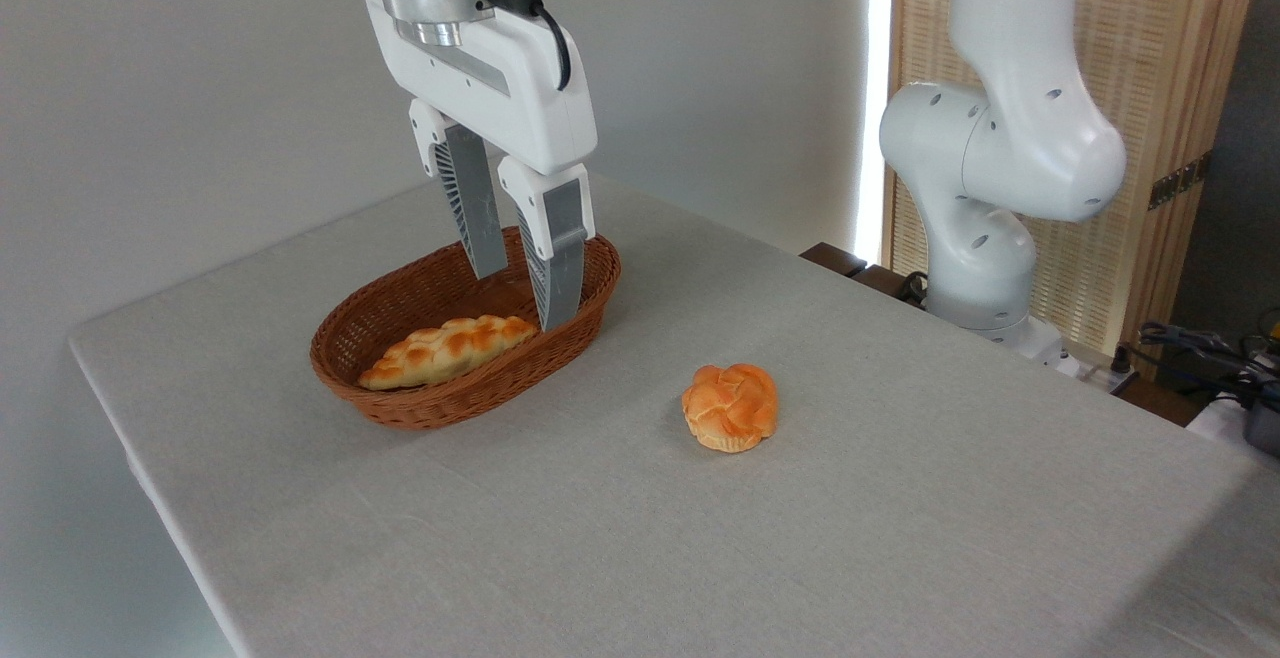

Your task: Put bread into the basket

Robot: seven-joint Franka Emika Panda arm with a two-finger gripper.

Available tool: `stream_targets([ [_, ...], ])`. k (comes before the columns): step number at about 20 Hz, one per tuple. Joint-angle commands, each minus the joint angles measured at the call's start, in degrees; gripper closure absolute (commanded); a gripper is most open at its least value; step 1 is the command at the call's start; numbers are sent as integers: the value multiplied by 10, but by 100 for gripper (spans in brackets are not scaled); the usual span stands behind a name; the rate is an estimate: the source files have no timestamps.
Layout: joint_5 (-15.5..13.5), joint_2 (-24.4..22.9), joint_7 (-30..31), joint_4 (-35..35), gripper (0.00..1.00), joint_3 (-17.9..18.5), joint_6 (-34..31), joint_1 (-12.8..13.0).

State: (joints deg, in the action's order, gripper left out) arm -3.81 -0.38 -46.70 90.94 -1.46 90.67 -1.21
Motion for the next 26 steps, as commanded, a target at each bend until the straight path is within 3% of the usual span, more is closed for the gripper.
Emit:
stream_targets([
  [1, 6, -4, -5, 4, 0, 2, -4, 1],
  [4, 6, -9, -7, 19, 0, -1, -5, 4],
  [9, 6, -65, -40, 87, 0, 4, 8, 3],
  [14, 6, -175, -130, 254, 0, 5, 19, 7],
  [17, 7, -227, -183, 361, 0, 6, 60, 14],
  [18, 13, -235, -185, 393, 0, 6, 77, 18],
  [21, 75, -228, -185, 453, 0, 6, 121, 35],
  [26, 75, -208, -184, 479, 0, 9, 157, 43],
])
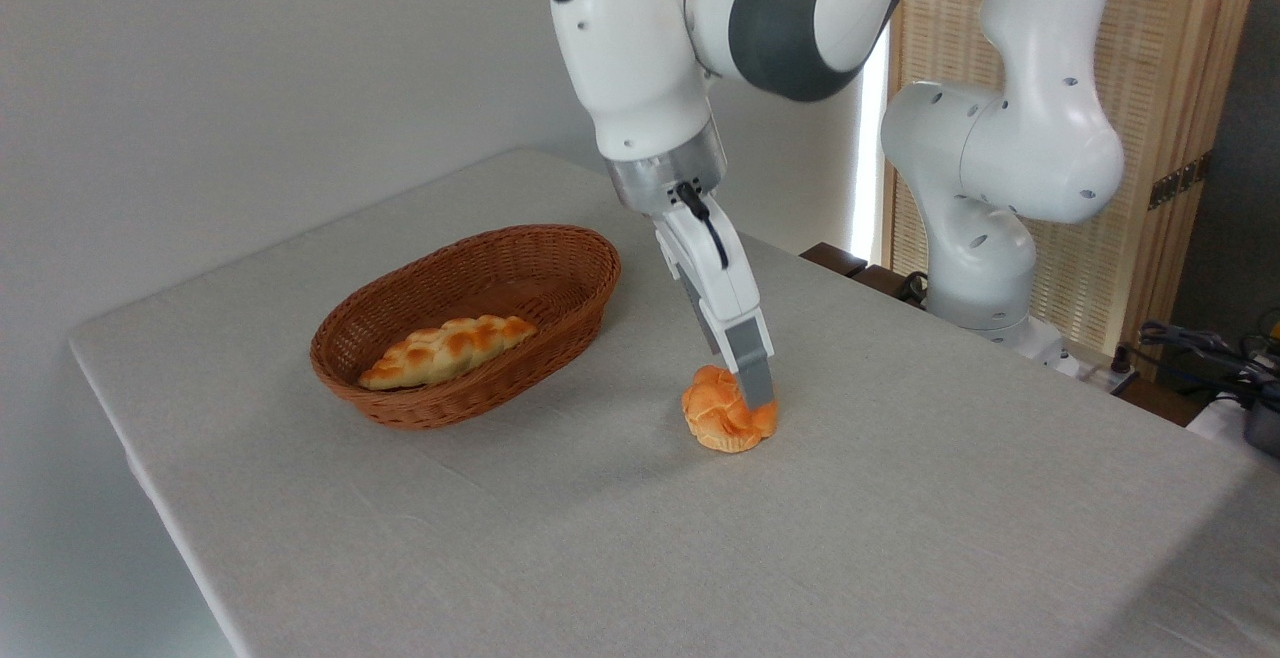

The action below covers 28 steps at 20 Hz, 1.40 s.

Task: Put bread into the basket
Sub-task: 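Move the open gripper over the round orange bun and lower it, then close the gripper on the round orange bun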

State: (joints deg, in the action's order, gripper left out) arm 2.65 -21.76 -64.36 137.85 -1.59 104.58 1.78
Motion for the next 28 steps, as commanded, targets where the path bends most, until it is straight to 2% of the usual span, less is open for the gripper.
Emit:
stream_targets([
  [1, 10, 6, -8, 15, 0, 11, 24, 14],
  [7, 6, 15, -2, 27, 0, 11, 39, 17],
  [8, 6, 16, -2, 27, 5, 11, 40, 17],
  [9, 6, 19, -2, 27, 19, 11, 40, 17],
  [12, 5, 21, -2, 26, 46, 11, 52, 18],
  [13, 6, 24, -2, 25, 52, 11, 58, 22],
  [16, 5, 25, -1, 16, 60, 4, 62, 24],
  [18, 5, 25, -3, 16, 77, 5, 62, 25],
  [19, 5, 26, -3, 16, 82, 5, 63, 25],
  [28, 5, 26, -4, 1, 83, 7, 59, 26],
])
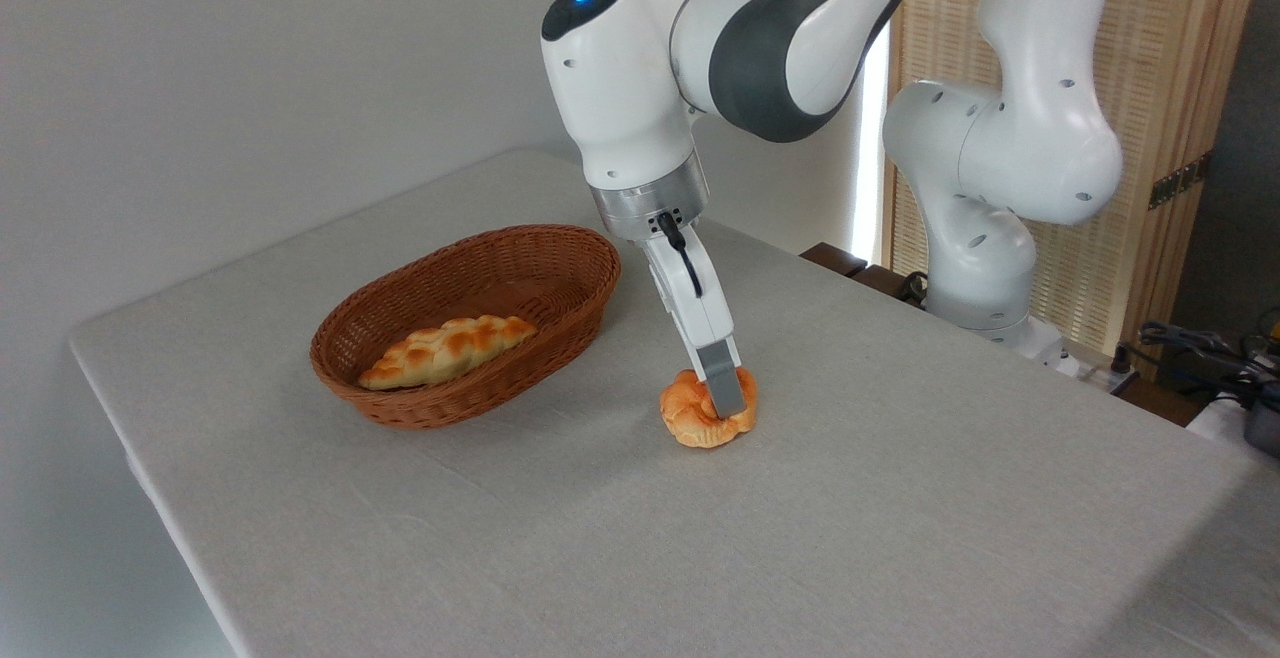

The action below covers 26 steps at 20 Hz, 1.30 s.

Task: Put bread into the basket
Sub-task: 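Close the gripper on the round orange bun, then lift the bun and carry it over the wicker basket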

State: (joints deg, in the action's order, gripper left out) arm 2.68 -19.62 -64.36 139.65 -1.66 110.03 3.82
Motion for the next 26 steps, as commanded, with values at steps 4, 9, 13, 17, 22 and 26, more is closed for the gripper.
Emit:
stream_targets([
  [4, 1, 5, -3, -54, 83, 10, -32, 6],
  [9, -30, 5, 5, -137, 83, 10, -115, 5],
  [13, -47, 16, 79, -182, 83, 2, -130, 7],
  [17, -100, 30, 149, -219, 83, -12, -131, 15],
  [22, -113, 46, 239, -235, 83, -76, -125, 22],
  [26, -111, 71, 304, -253, 83, -119, -114, 22],
])
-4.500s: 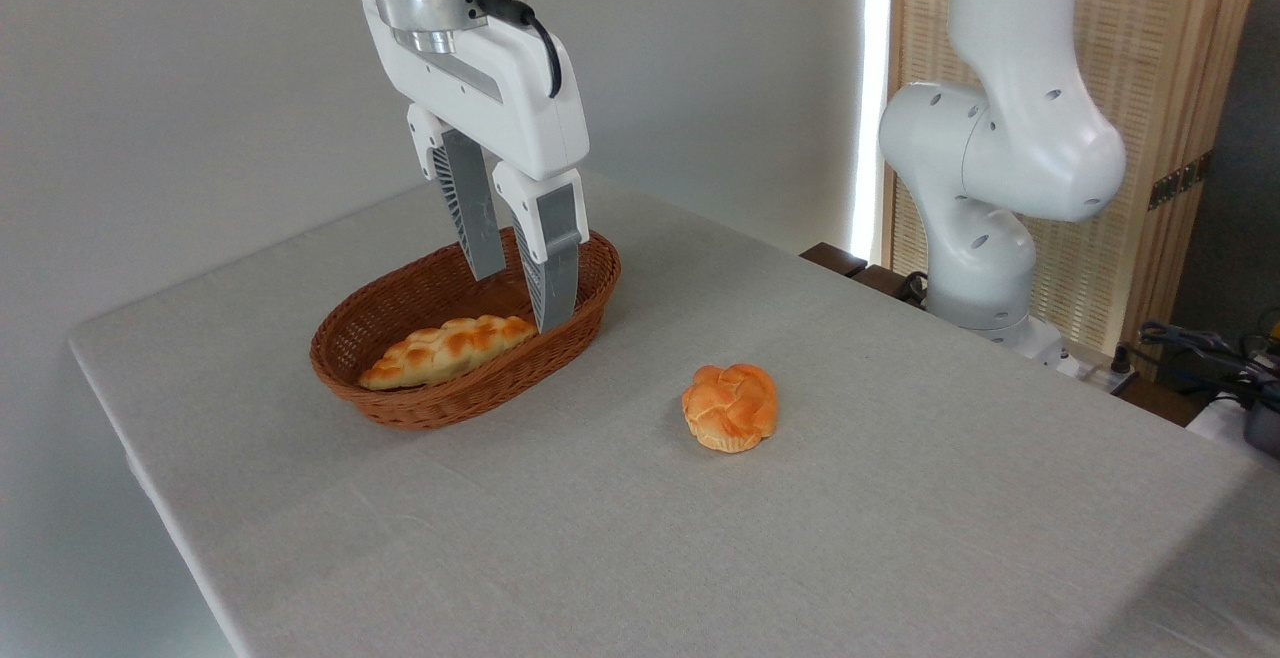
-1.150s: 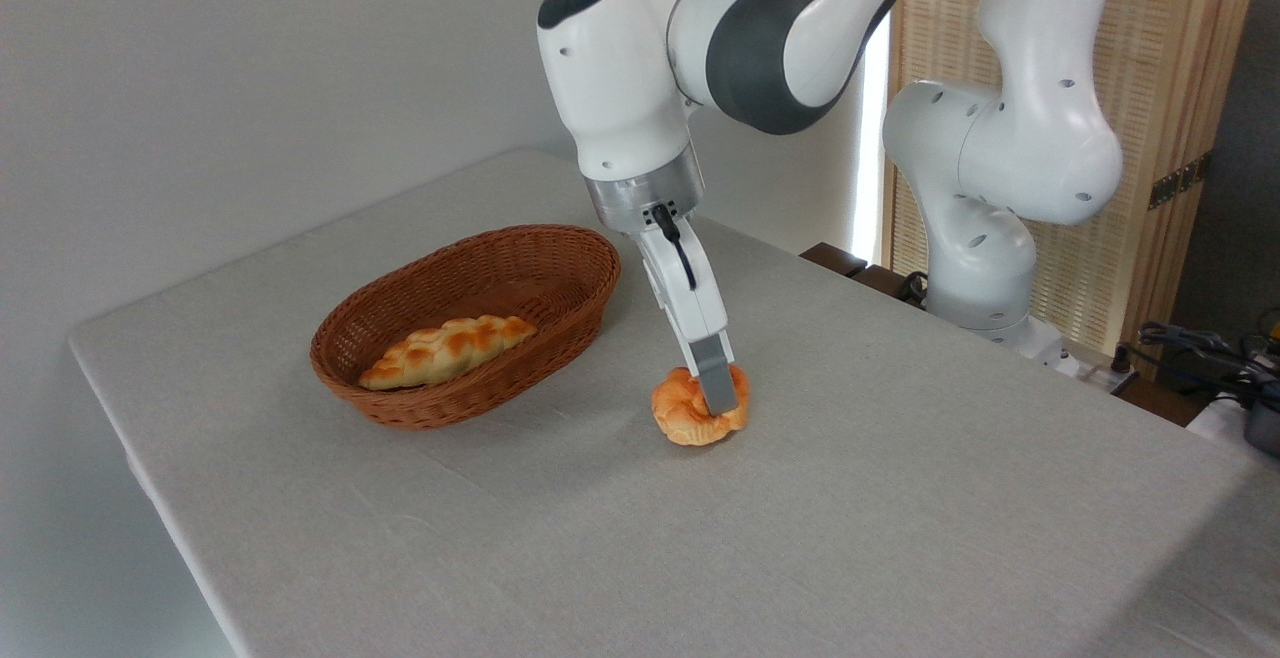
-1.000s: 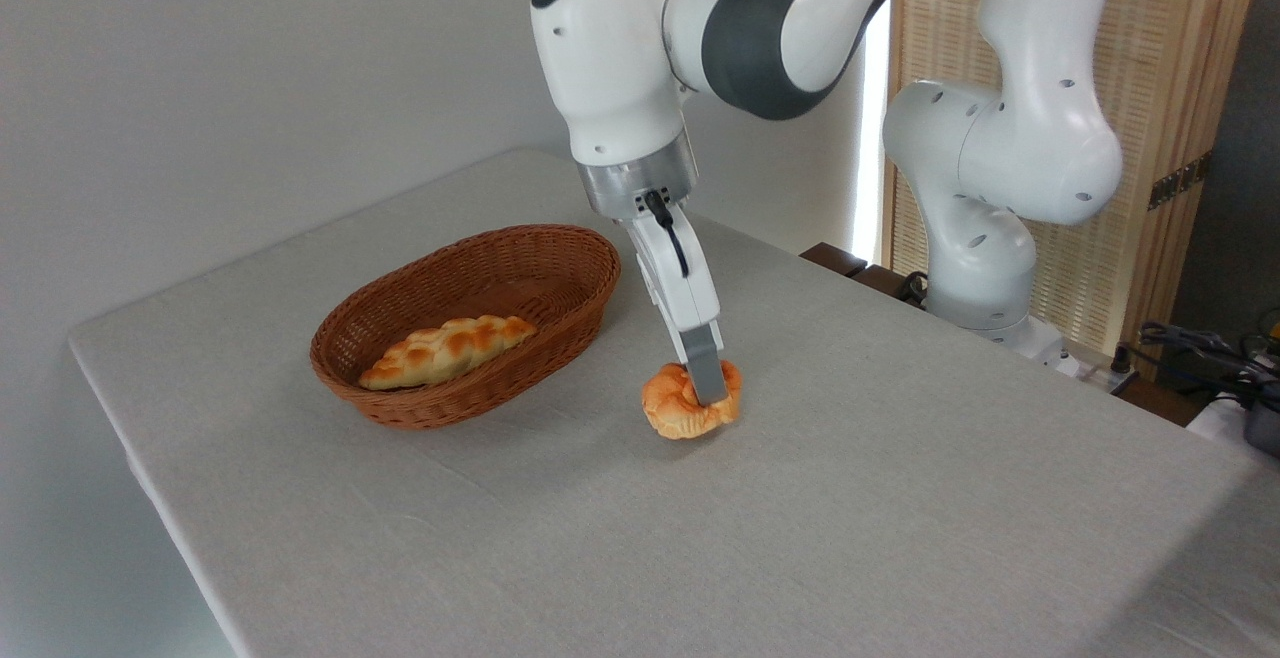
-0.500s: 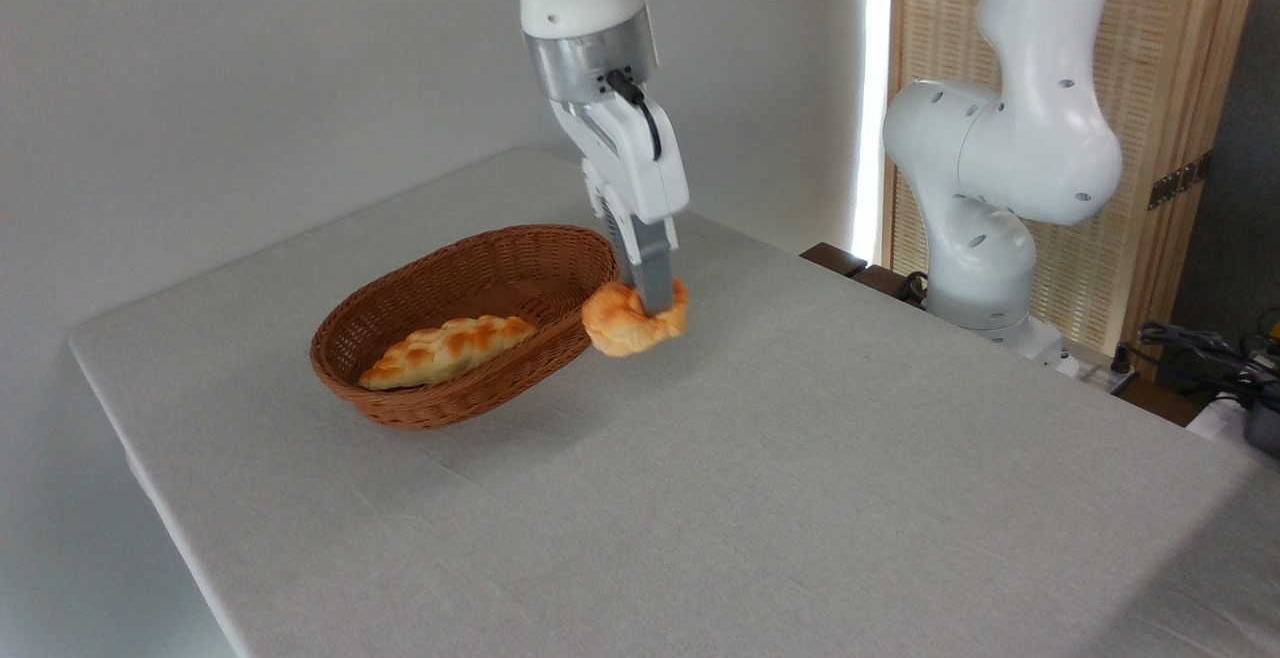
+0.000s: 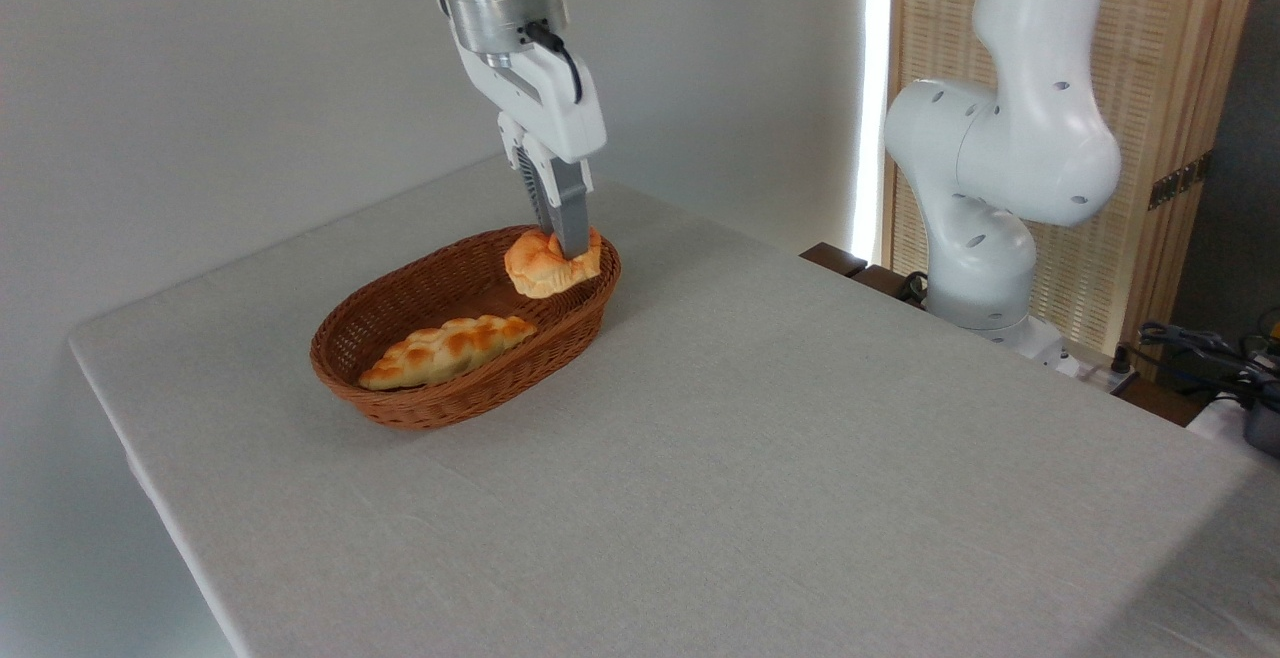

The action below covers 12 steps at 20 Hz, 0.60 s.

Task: Put bread into the basket
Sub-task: 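Lift the bun and carry it over the wicker basket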

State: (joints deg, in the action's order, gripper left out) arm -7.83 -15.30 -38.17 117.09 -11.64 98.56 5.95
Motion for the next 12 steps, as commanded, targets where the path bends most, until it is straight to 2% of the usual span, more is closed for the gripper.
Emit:
stream_targets([
  [1, -5, 31, 53, -28, 83, -22, 6, 6],
  [3, -5, 38, 69, -27, 83, -23, 18, 13],
  [5, -3, 45, 92, -27, 83, -23, 23, 34],
  [7, -3, 48, 98, -27, 83, -23, 36, 35],
  [12, -1, 91, 130, -21, 81, -39, 73, 60],
])
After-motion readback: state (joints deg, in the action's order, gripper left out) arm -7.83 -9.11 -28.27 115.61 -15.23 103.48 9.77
